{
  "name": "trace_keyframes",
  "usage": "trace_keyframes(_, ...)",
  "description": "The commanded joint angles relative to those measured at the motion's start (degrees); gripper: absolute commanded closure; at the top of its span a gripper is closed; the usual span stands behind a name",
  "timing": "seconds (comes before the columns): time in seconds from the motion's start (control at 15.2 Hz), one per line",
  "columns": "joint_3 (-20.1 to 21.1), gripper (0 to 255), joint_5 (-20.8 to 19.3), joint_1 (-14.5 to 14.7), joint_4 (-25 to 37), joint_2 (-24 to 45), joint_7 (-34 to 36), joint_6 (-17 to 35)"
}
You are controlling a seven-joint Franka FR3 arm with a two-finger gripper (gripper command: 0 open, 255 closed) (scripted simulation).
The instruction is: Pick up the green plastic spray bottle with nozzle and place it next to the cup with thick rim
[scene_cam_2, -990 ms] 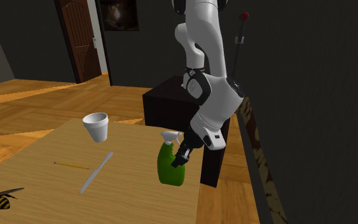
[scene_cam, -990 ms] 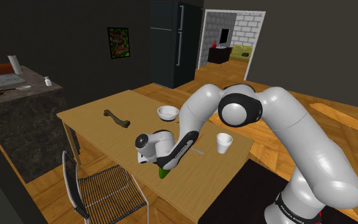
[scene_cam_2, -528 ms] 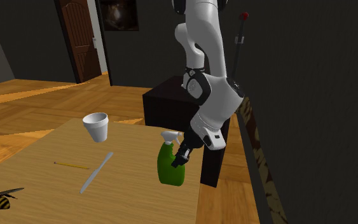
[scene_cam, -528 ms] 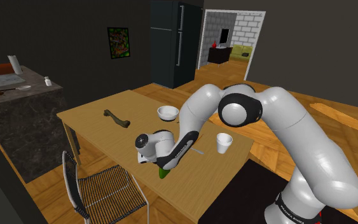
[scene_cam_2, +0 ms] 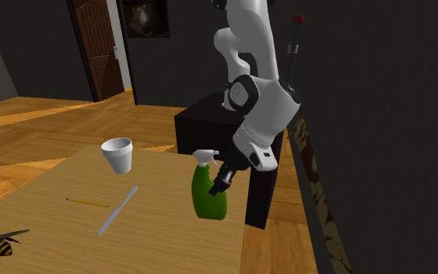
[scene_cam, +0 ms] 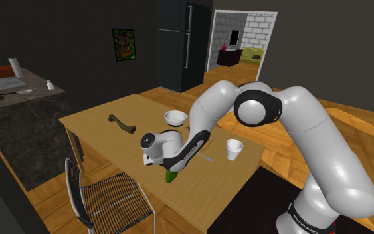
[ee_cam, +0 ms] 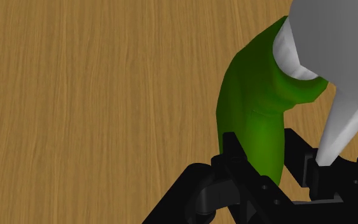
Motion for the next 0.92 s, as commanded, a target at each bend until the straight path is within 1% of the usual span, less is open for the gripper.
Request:
trace_keyframes(0.0, 0.3, 255, 0.4, -0.1, -0.8, -1.5, -0.5, -0.7)
trace_keyframes(0.86, 2.0, 255, 3.1, -1.1, -3.8, -9.7, -4.3, -5.1)
